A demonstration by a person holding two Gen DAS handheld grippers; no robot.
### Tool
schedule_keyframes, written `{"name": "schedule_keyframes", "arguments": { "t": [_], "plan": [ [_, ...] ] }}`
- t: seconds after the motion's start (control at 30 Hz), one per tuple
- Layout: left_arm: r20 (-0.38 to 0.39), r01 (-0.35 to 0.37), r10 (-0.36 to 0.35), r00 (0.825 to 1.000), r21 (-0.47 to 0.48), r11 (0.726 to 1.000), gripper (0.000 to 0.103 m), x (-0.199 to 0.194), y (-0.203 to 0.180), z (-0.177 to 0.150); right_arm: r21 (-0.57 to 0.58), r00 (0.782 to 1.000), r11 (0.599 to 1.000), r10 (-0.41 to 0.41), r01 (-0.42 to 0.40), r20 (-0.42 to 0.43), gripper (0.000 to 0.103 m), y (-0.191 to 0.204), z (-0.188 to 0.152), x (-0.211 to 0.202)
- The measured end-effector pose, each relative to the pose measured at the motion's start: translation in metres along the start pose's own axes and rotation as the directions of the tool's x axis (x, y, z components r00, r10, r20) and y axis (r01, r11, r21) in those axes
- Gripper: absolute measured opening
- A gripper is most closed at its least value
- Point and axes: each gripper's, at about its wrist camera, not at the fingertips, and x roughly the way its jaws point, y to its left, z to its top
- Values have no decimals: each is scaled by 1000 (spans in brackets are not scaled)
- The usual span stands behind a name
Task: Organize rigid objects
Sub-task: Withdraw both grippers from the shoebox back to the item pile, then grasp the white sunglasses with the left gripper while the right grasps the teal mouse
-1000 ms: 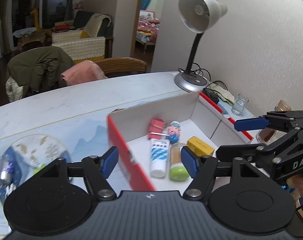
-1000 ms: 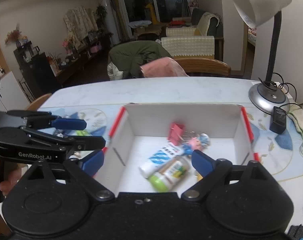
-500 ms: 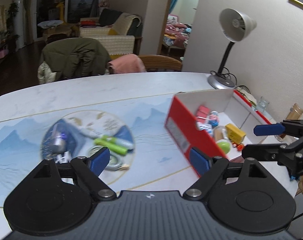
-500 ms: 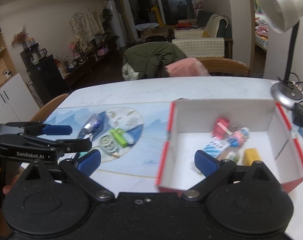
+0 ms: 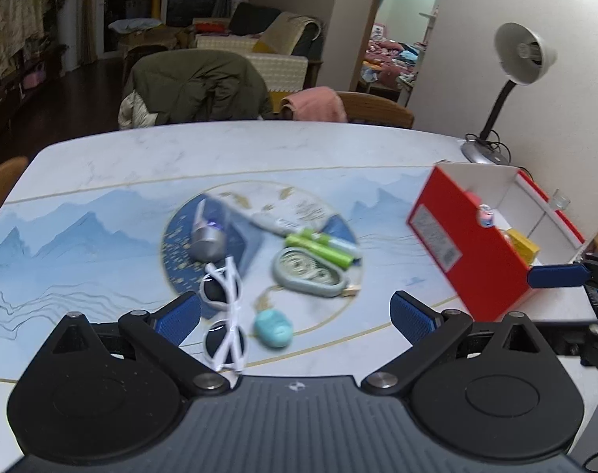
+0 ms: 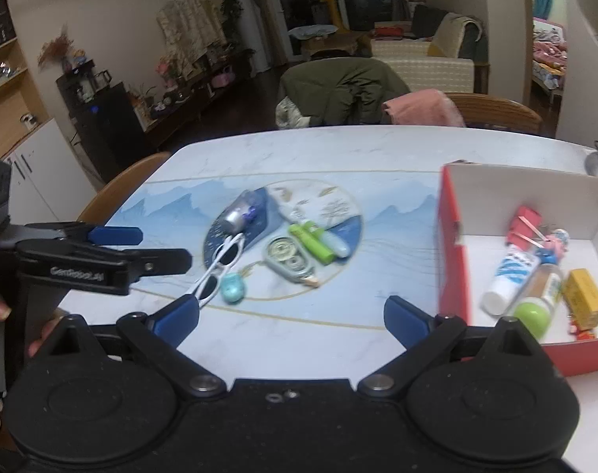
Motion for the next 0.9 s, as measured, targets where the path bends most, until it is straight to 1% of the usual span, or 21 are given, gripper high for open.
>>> {"name": "schedule_keyframes", "arguments": {
  "t": [0.17,0.23,0.3,0.37,0.5,0.73,0.9],
  "plan": [
    [-6,-29,28,1000,-30,999,103,16,28,-7,-44,1000,999,2,-4,-28,100,25,-1,24],
    [-17,-28,27,999,-38,999,103,25,36,-10,-59,999,998,-1,-1,-42,99,32,-2,35],
    [-35,-25,24,999,-49,998,103,34,42,-13,-74,998,997,-10,5,-60,98,39,-3,47],
    [-39,-20,18,999,-58,998,103,42,47,-18,-97,996,995,-20,12,-83,95,44,-4,59],
    [-51,-30,27,998,-67,997,103,57,53,-28,-131,993,991,-27,12,-116,92,51,-6,81],
    [-36,-69,67,997,-58,996,103,76,62,-35,-184,984,983,-30,-3,-177,77,59,-7,121],
    [-30,-65,64,997,-39,997,102,84,63,-37,-208,981,978,-29,-12,-193,68,64,-5,146]
  ]
}}
